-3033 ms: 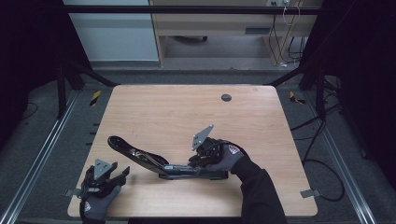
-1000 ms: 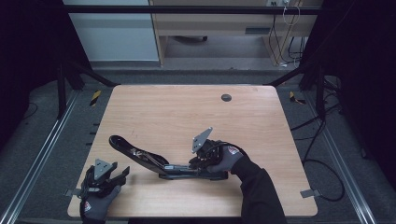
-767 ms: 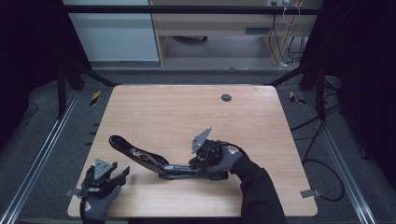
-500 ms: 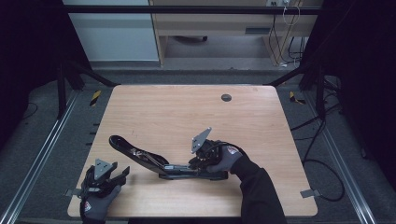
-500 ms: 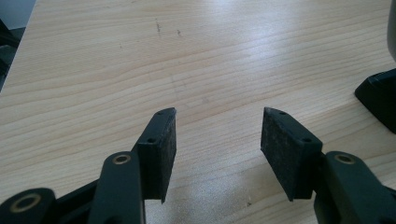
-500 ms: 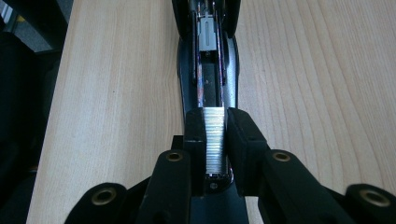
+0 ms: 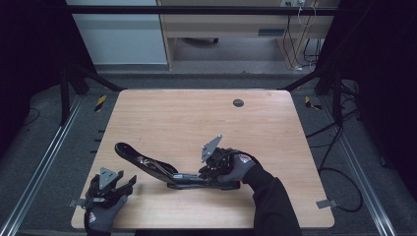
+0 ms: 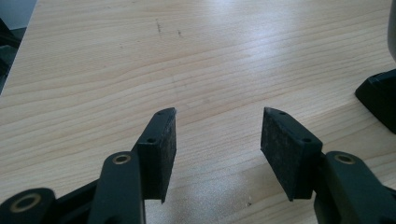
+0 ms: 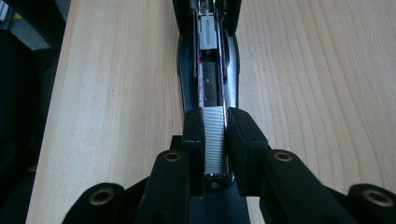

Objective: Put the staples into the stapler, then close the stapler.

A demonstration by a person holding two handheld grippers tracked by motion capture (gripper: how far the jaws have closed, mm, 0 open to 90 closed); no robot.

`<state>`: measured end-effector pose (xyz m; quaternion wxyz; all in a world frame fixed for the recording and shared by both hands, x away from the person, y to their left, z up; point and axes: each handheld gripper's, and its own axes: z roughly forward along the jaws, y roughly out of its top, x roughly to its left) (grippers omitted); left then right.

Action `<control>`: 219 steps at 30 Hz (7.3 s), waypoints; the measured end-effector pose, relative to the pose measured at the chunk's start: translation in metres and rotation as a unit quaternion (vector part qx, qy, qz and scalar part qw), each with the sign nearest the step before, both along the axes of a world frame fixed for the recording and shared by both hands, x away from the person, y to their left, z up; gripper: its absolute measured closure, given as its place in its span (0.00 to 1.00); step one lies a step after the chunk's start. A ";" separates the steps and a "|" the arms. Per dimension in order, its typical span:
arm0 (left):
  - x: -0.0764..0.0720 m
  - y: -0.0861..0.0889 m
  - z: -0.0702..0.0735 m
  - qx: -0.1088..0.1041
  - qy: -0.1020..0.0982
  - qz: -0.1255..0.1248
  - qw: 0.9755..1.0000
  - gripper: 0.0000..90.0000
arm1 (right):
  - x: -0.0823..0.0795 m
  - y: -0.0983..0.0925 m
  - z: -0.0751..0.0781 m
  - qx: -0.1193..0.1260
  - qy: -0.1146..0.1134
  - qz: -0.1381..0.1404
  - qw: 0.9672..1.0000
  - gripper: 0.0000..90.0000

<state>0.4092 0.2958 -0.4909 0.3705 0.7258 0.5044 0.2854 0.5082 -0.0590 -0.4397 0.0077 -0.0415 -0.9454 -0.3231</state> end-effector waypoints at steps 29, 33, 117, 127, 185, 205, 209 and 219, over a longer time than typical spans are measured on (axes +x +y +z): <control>-0.007 0.000 0.010 -0.033 -0.023 -0.012 0.999 0.50 | -0.015 -0.035 0.018 0.102 -0.041 -0.171 0.979 0.75; -0.007 0.000 0.012 -0.042 -0.027 -0.015 0.999 0.49 | -0.019 -0.044 0.018 0.111 -0.026 -0.203 0.972 0.72; -0.006 -0.024 0.093 -0.133 -0.132 -0.032 0.982 0.58 | -0.089 -0.100 -0.056 0.140 -0.046 -0.376 0.915 1.00; -0.006 -0.025 0.093 -0.145 -0.130 -0.025 0.981 0.63 | -0.087 -0.098 -0.060 0.137 -0.037 -0.380 0.914 1.00; -0.008 -0.072 0.112 -0.129 -0.162 -0.042 0.978 0.68 | -0.086 -0.097 -0.063 0.155 -0.032 -0.383 0.910 1.00; -0.011 -0.091 0.116 -0.106 -0.174 -0.039 0.978 0.68 | -0.086 -0.097 -0.064 0.156 -0.034 -0.384 0.910 1.00; -0.011 -0.097 0.116 -0.098 -0.180 -0.036 0.978 0.68 | -0.086 -0.097 -0.064 0.156 -0.032 -0.385 0.909 1.00; -0.013 -0.106 0.116 -0.082 -0.189 -0.038 0.978 0.68 | -0.086 -0.097 -0.064 0.156 -0.033 -0.384 0.910 1.00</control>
